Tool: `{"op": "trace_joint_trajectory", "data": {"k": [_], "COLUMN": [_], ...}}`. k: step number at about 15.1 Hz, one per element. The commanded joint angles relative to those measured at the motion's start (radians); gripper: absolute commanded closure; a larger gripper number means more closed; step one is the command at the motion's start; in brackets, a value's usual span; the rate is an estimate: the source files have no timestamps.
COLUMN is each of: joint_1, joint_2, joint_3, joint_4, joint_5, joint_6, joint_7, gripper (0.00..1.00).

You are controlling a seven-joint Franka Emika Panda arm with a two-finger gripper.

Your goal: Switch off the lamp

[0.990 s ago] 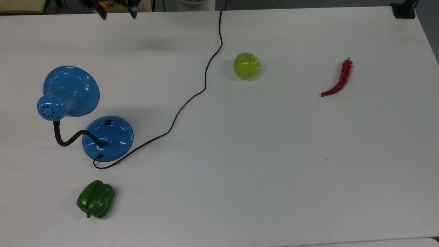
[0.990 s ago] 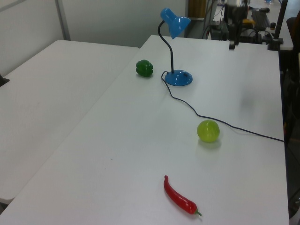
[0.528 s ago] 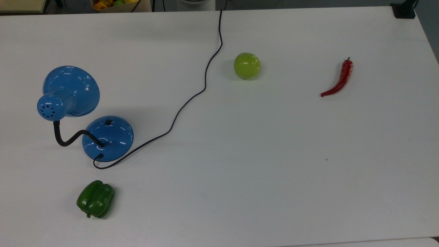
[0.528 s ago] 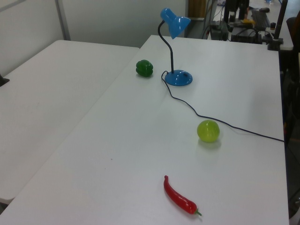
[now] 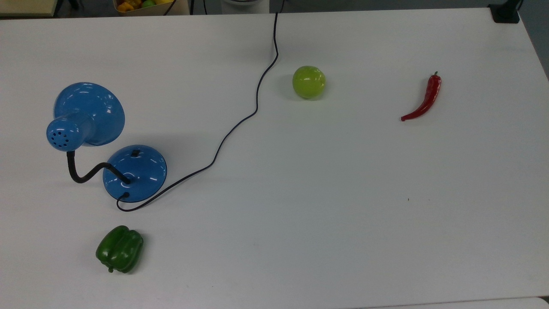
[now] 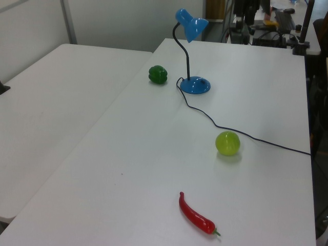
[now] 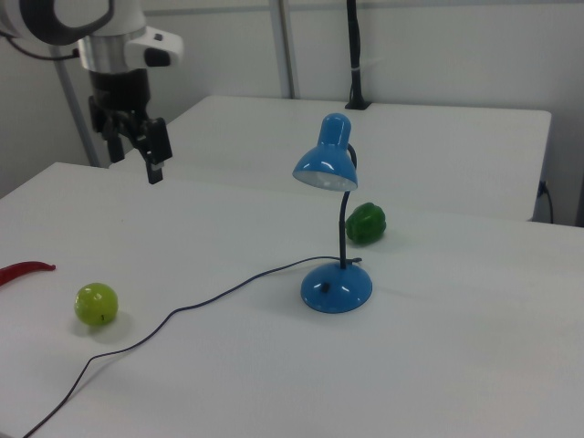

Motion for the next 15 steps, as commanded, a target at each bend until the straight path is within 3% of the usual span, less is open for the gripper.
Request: {"op": "trace_joint_trajectory", "data": {"k": [1, 7, 10, 12, 15], "joint_1": [0.025, 0.035, 0.038, 0.085, 0.093], "joint_2": [0.028, 0.030, 0.016, 0.015, 0.016], "joint_3": [0.052, 0.016, -0.003, -0.043, -0.047], "joint_4": [-0.019, -0.072, -0.072, -0.072, -0.072], "joint_5": [-0.055, -0.065, -0.065, -0.065, -0.065], "joint_6": [0.065, 0.188, 0.196, 0.197, 0.198], "joint_7": [-0.025, -0.318, -0.312, -0.312, -0.313], "gripper": [0.00, 0.00, 0.00, 0.00, 0.00]}}
